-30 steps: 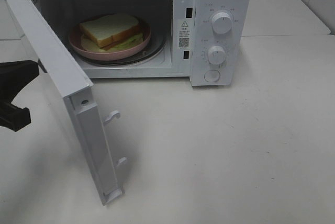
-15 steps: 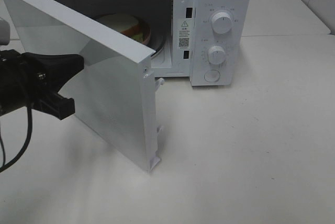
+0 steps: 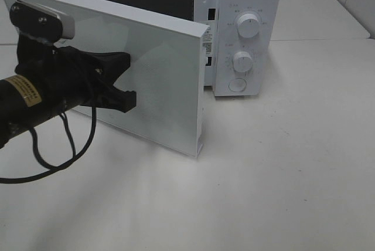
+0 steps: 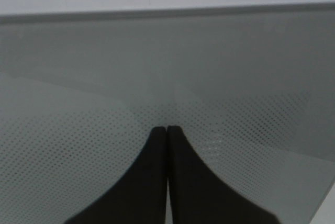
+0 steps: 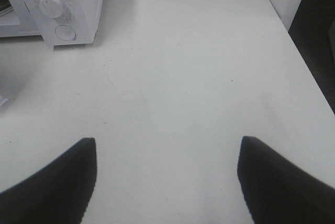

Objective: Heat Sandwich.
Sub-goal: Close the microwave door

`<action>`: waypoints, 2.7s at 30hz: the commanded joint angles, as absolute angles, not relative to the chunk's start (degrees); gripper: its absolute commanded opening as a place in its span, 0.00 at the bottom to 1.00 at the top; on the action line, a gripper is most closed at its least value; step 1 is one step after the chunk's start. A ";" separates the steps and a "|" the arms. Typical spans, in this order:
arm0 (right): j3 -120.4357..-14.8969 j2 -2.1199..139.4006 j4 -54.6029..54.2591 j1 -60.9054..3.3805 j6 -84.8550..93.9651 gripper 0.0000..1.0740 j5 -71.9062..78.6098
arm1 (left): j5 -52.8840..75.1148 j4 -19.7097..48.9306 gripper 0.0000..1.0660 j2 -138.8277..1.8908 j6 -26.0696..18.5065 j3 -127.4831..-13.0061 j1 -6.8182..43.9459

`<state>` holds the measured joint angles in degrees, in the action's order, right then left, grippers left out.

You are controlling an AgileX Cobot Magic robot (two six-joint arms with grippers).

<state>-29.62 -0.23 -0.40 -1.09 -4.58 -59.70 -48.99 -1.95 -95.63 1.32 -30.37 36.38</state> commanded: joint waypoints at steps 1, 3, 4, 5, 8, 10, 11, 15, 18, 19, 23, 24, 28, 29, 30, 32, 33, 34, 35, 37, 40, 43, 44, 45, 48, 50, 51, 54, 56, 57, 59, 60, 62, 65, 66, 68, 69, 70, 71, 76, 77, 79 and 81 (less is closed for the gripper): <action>-29.45 -2.12 0.00 -0.80 -4.41 0.71 -59.30 | -49.73 2.75 0.00 -97.80 -0.74 -33.35 38.56; -29.45 -2.12 0.00 -0.80 -4.41 0.71 -59.30 | -49.73 4.70 0.00 -99.12 -1.95 -34.95 39.76; -29.45 -2.12 0.00 -0.80 -4.41 0.71 -59.30 | -49.73 4.70 0.00 -99.12 -1.95 -34.95 39.76; -29.45 -2.12 0.00 -0.80 -4.41 0.71 -59.30 | -49.68 6.70 0.00 -100.67 -2.86 -36.61 40.79; -29.45 -2.12 0.00 -0.80 -4.41 0.71 -59.30 | -49.68 9.91 0.00 -103.48 -3.78 -40.05 42.40; -29.45 -2.12 0.00 -0.80 -4.41 0.71 -59.30 | -49.68 10.77 0.00 -104.22 -4.18 -40.97 42.80; -29.45 -2.12 0.00 -0.80 -4.41 0.71 -59.30 | -49.62 11.75 0.00 -104.91 -4.70 -41.77 43.26; -29.45 -2.12 0.00 -0.80 -4.41 0.71 -59.30 | -49.56 16.10 0.00 -107.43 -7.16 -44.92 44.81; -29.45 -2.12 0.00 -0.80 -4.41 0.71 -59.30 | -49.39 18.62 0.00 -109.09 -8.82 -47.15 45.61; -29.45 -2.12 0.00 -0.80 -4.41 0.71 -59.30 | -49.39 19.19 0.00 -109.66 -9.45 -47.90 45.78; -29.45 -2.12 0.00 -0.80 -4.41 0.71 -59.30 | -49.33 21.72 0.00 -111.67 -10.83 -50.53 46.01; -29.45 -2.12 0.00 -0.80 -4.41 0.71 -59.30 | -49.33 22.46 0.00 -112.13 -10.89 -51.28 46.01; -29.45 -2.12 0.00 -0.80 -4.41 0.71 -59.30 | -49.22 26.07 0.00 -113.96 -13.92 -54.72 46.01; -29.45 -2.12 0.00 -0.80 -4.41 0.71 -59.30 | -48.99 26.76 0.00 -114.42 -14.61 -55.63 46.01; -29.45 -2.12 0.00 -0.80 -4.41 0.71 -59.30 | -48.70 27.16 0.00 -114.82 -15.07 -56.49 46.01; -29.45 -2.12 0.00 -0.80 -4.41 0.71 -59.30 | -47.44 28.42 0.00 -116.08 -16.56 -59.30 46.01; -29.45 -2.12 0.00 -0.80 -4.41 0.71 -59.30 | -47.44 28.42 0.00 -116.08 -16.56 -59.30 46.01; -29.45 -2.12 0.00 -0.80 -4.41 0.71 -59.30 | -46.87 28.59 0.00 -116.60 -16.73 -60.22 46.01; -29.45 -2.12 0.00 -0.80 -4.41 0.71 -59.30 | -46.47 28.65 0.00 -116.94 -17.02 -61.02 46.01; -29.45 -2.12 0.00 -0.80 -4.41 0.71 -59.30 | -45.32 29.11 0.00 -118.54 -18.11 -63.60 46.01; -29.45 -2.12 0.00 -0.80 -4.41 0.71 -59.30 | -44.69 29.51 0.00 -119.23 -18.11 -65.09 46.01; -29.45 -2.12 0.00 -0.80 -4.41 0.71 -59.30 | -44.12 30.42 0.00 -120.03 -18.45 -67.15 45.78; -29.45 -2.12 0.00 -0.80 -4.41 0.71 -59.30 | -43.77 30.88 0.00 -120.38 -18.96 -67.84 45.78; -29.45 -2.12 0.00 -0.80 -4.41 0.71 -59.30 | -42.40 31.23 0.00 -120.89 -20.34 -69.10 45.15; -29.45 -2.12 0.00 -0.80 -4.41 0.71 -59.30 | -41.60 31.68 0.00 -121.70 -20.80 -70.42 45.03; -29.45 -2.12 0.00 -0.80 -4.41 0.71 -59.30 | -40.28 31.80 0.00 -122.21 -20.63 -72.08 44.23; -29.45 -2.12 0.00 -0.80 -4.41 0.71 -59.30 | -40.11 31.80 0.00 -122.21 -20.86 -72.14 44.23; -29.45 -2.12 0.00 -0.80 -4.41 0.71 -59.30 | -40.28 31.80 0.00 -122.21 -20.91 -72.14 44.23; -29.45 -2.12 0.00 -0.80 -4.41 0.71 -59.30 | -38.96 31.74 0.00 -121.75 -21.03 -72.14 44.75; -29.45 -2.12 0.00 -0.80 -4.41 0.71 -59.30 | -38.96 31.74 0.00 -121.58 -21.03 -72.02 45.03; -29.45 -2.12 0.00 -0.80 -4.41 0.71 -59.30 | -38.96 31.68 0.00 -121.41 -21.03 -71.73 45.38; -29.45 -2.12 0.00 -0.80 -4.41 0.71 -59.30 | -39.08 31.57 0.00 -120.84 -21.03 -70.93 45.89; -29.45 -2.12 0.00 -0.80 -4.41 0.71 -59.30 | -38.96 31.57 0.00 -120.15 -21.03 -69.73 46.58; -29.45 -2.12 0.00 -0.80 -4.41 0.71 -59.30 | -37.24 31.23 0.00 -118.43 -21.03 -67.44 46.98; -29.45 -2.12 0.00 -0.80 -4.41 0.71 -59.30 | -35.92 31.11 0.00 -117.86 -20.97 -66.58 47.04; -29.45 -2.12 0.00 -0.80 -4.41 0.71 -59.30 | -34.38 30.94 0.00 -117.00 -20.57 -65.83 47.04; -29.45 -2.12 0.00 -0.80 -4.41 0.71 -59.30 | -32.95 30.60 0.00 -116.14 -20.40 -65.09 47.04; -29.45 -2.12 0.00 -0.80 -4.41 0.71 -59.30 | -30.48 29.97 0.00 -114.53 -20.40 -63.66 47.04; -29.45 -2.12 0.00 -0.80 -4.41 0.71 -59.30 | -29.56 29.45 0.00 -113.73 -20.40 -63.20 47.04; -29.45 -2.12 0.00 -0.80 -4.41 0.71 -59.30 | -18.68 26.70 0.00 -110.35 -20.45 -61.82 46.93; -29.45 -2.12 0.00 -0.80 -4.41 0.71 -59.30 | -15.53 26.18 0.00 -109.84 -20.51 -61.82 46.93; -29.45 -2.12 0.00 -0.80 -4.41 0.71 -59.30 | -9.68 25.21 0.00 -109.09 -20.57 -61.82 46.93; -29.45 -2.12 0.00 -0.80 -4.41 0.71 -59.30 | -3.50 23.84 0.00 -108.40 -20.57 -61.88 46.81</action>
<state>-29.62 -0.23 -0.40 -1.09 -4.58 -59.64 -12.03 25.67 -109.78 -20.97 -61.94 46.70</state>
